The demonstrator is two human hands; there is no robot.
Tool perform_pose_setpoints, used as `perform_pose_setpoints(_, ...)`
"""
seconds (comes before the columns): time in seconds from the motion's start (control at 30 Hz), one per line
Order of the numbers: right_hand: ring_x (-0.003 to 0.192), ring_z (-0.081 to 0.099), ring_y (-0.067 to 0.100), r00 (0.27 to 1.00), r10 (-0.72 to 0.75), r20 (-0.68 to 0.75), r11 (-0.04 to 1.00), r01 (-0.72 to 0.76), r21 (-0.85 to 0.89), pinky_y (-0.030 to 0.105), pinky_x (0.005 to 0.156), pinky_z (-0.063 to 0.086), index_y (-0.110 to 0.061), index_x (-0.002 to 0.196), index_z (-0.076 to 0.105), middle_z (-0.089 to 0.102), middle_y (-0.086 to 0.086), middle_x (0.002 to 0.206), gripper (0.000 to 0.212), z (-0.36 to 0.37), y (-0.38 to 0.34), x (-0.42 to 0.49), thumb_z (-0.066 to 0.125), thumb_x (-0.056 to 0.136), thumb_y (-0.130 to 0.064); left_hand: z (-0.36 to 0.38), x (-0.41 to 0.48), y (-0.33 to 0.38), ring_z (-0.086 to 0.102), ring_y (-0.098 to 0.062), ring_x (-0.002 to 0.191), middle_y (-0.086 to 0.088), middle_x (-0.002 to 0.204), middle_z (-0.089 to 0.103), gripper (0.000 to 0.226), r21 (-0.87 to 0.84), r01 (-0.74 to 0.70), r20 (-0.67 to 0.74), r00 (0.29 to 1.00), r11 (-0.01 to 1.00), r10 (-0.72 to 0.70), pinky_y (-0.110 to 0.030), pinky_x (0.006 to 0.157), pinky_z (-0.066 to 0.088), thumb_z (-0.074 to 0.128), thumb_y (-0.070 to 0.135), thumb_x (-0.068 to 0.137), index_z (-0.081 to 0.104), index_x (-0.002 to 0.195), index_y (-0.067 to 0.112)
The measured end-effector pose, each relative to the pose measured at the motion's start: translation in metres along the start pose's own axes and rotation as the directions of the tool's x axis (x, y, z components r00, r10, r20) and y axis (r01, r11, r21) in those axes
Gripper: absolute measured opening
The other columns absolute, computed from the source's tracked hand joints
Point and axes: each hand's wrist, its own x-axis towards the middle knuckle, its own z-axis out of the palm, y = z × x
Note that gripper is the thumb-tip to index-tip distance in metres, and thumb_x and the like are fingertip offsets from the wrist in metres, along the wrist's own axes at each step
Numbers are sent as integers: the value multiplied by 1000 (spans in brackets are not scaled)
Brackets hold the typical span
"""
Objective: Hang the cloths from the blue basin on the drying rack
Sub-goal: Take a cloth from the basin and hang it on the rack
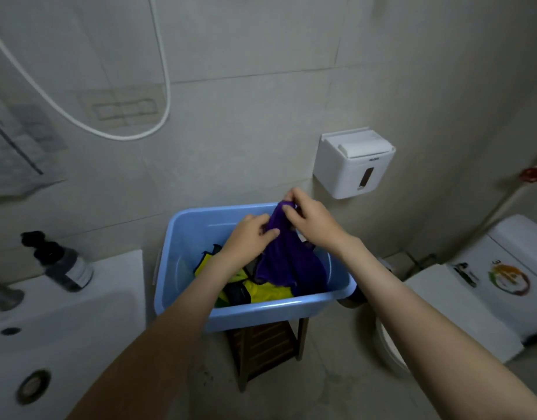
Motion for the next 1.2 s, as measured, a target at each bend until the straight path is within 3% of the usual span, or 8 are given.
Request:
perform_pose_setpoints(0.23, 69, 52, 16, 959, -82, -273, 984, 121, 132, 39, 71, 46, -14, 93, 47, 53, -3, 77, 9, -43, -28, 13, 55, 94, -20, -33, 4, 52, 49, -21, 71, 0, 67, 51, 27, -237, -107, -296, 955, 966, 33, -30, 60, 29, 43, 23, 100, 42, 73, 19)
perform_pose_setpoints(0.37, 74, 50, 13, 993, 19, -119, 995, -8, 97, 29, 71, 44, -14, 111, 49, 56, 4, 92, 42, -43, -26, 9, 75, 77, -16, -46, 6, 65, 45, -20, 70, 3, 67, 46, 21, -324, -181, -411, 911, 929, 34, -32, 65, 30, 40, 16, 99, 41, 78, 14)
perform_pose_setpoints(0.5, 66, 53, 13, 971, 194, 140, 980, -187, -62, 22, 65, 43, -19, 115, 59, 58, 6, 78, 35, -27, -14, -4, 71, 82, -22, -58, 5, 71, 41, -6, 58, 6, 63, 42, 30, -359, -250, -411, 907, 899, 88, -31, 63, 31, 40, 15, 98, 34, 70, 23)
perform_pose_setpoints(0.7, 62, 56, 28, 941, 229, 248, 929, -288, 234, 36, 60, 45, -21, 113, 58, 60, 18, 70, 24, -19, -13, -14, 63, 90, -24, -64, 10, 64, 45, -6, 65, 12, 64, 48, 22, -483, -360, -350, 915, 798, 200, -34, 69, 38, 44, 23, 92, 47, 71, 29)
perform_pose_setpoints(0.87, 60, 55, 20, 986, 148, 70, 908, -164, 386, 30, 56, 38, -1, 107, 60, 59, 11, 64, 20, -21, -24, -16, 49, 97, -14, -65, 8, 62, 52, -8, 73, 9, 73, 59, 16, -491, -328, -257, 940, 807, 226, -32, 72, 41, 49, 38, 84, 58, 75, 30)
perform_pose_setpoints(1.03, 58, 54, 14, 973, 145, -180, 863, -35, 504, 23, 54, 45, -5, 87, 58, 58, 7, 65, 26, -36, -44, -14, 38, 101, -14, -79, 9, 53, 61, -13, 92, 3, 99, 66, 29, -140, -189, 86, 976, 972, 202, -23, 75, 43, 73, 27, 78, 61, 104, 20)
perform_pose_setpoints(1.1, 57, 54, 13, 957, 159, -244, 853, -9, 523, 22, 54, 45, -5, 88, 58, 59, 5, 63, 26, -41, -48, -13, 37, 101, -14, -81, 11, 43, 59, -17, 100, -2, 110, 65, 31, 82, -191, 123, 976, 978, 180, -22, 74, 40, 68, 18, 84, 61, 114, 14)
perform_pose_setpoints(1.2, 51, 54, 10, 926, 200, -321, 865, -13, 502, 19, 50, 43, -7, 82, 58, 61, 3, 57, 30, -53, -48, -12, 38, 101, -17, -91, 8, 33, 62, -21, 97, -6, 104, 69, 22, 90, -104, 82, 992, 991, 96, -22, 69, 37, 58, 21, 92, 67, 110, 14)
